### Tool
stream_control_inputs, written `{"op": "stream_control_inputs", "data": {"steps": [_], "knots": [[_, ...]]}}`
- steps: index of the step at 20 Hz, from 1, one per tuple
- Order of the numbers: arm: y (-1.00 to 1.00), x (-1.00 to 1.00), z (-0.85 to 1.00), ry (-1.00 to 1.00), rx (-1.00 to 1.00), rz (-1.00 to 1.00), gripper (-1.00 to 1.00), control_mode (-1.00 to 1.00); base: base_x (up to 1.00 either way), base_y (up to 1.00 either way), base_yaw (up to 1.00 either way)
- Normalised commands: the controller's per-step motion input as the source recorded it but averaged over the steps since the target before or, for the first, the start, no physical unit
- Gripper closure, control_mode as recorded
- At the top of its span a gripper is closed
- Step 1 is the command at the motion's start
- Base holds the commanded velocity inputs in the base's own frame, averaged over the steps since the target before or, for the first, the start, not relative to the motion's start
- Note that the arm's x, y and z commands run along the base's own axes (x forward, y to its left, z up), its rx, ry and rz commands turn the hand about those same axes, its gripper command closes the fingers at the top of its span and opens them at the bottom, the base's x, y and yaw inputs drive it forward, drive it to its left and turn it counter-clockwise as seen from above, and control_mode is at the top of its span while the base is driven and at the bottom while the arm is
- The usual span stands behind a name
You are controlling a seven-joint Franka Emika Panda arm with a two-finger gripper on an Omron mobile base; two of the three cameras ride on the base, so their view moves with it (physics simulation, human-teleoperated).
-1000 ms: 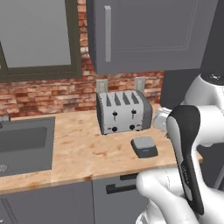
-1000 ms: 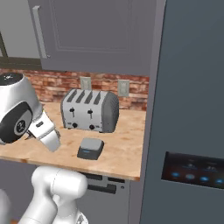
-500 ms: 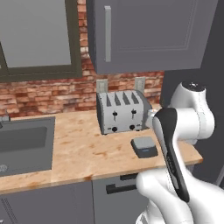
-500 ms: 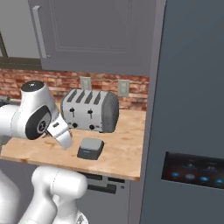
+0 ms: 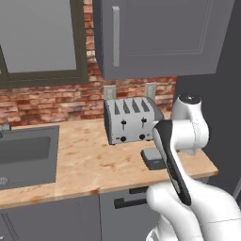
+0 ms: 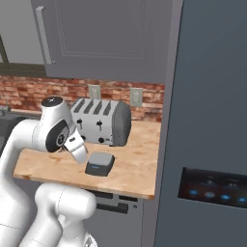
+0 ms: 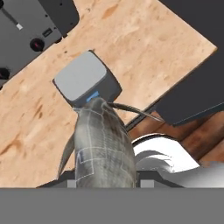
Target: Take the fish from the fridge and place it on the digital scale on the counter by the fridge. Wait a few seconds for a reading, then move it to the plate on the dining counter.
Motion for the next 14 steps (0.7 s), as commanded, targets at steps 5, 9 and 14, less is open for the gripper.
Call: {"op": "stream_control_inputs", "data": {"steps": [5, 9, 14], "knots": [[-0.01, 0.24, -0.44, -0.01, -0.05, -0.04, 1.00, -1.00, 0.00, 0.00, 0.00], [-0.04, 0.25, -0.36, -0.02, -0.05, -0.03, 1.00, -1.00, 0.00, 0.00, 0.00], [-0.13, 0.32, -0.29, 0.00, -0.03, -0.01, 1.00, -1.00, 0.00, 0.00, 0.00]]}}
